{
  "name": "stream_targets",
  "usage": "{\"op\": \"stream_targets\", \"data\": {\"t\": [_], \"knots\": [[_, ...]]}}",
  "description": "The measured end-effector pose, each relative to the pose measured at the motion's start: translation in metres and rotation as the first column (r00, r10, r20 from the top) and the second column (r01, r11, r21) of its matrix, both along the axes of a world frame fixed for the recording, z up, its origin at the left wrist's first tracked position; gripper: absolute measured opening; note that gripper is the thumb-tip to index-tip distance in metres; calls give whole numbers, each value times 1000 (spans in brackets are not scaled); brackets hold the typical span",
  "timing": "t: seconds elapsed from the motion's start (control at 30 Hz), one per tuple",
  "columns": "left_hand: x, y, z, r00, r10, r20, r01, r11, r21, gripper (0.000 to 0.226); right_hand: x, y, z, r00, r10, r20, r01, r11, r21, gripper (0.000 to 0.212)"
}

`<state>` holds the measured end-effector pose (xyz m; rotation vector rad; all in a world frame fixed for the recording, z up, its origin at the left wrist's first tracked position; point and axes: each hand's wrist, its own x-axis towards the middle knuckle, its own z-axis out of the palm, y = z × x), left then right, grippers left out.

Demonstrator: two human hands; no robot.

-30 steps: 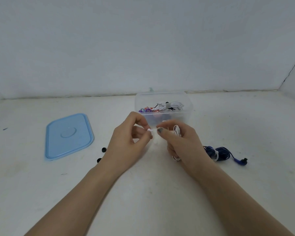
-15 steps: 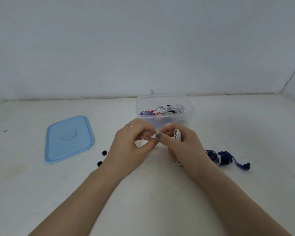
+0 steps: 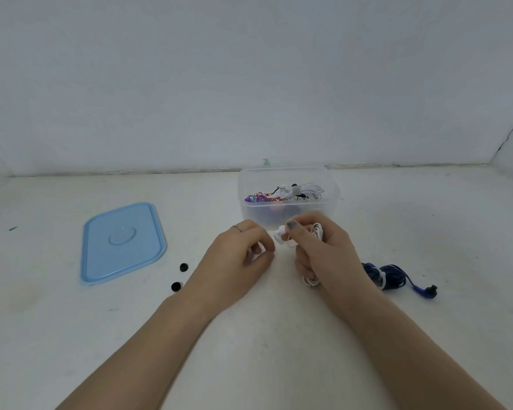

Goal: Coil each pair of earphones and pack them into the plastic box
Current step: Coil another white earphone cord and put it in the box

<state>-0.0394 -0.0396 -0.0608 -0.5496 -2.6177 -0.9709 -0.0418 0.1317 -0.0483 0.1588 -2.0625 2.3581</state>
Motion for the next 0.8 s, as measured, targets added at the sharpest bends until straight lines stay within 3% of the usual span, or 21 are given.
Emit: {"op": "stream_targets", "data": {"t": [0.23,0.8], "knots": [[8,4,12,995,31,92,-53,969,241,14,3,-1,1,1000,9,-9,-9,1000,26,25],[12,2,16,997,-59,53,37,936,349,20,4,-2,3,999,-6,-34,9,995,98,21]]}}
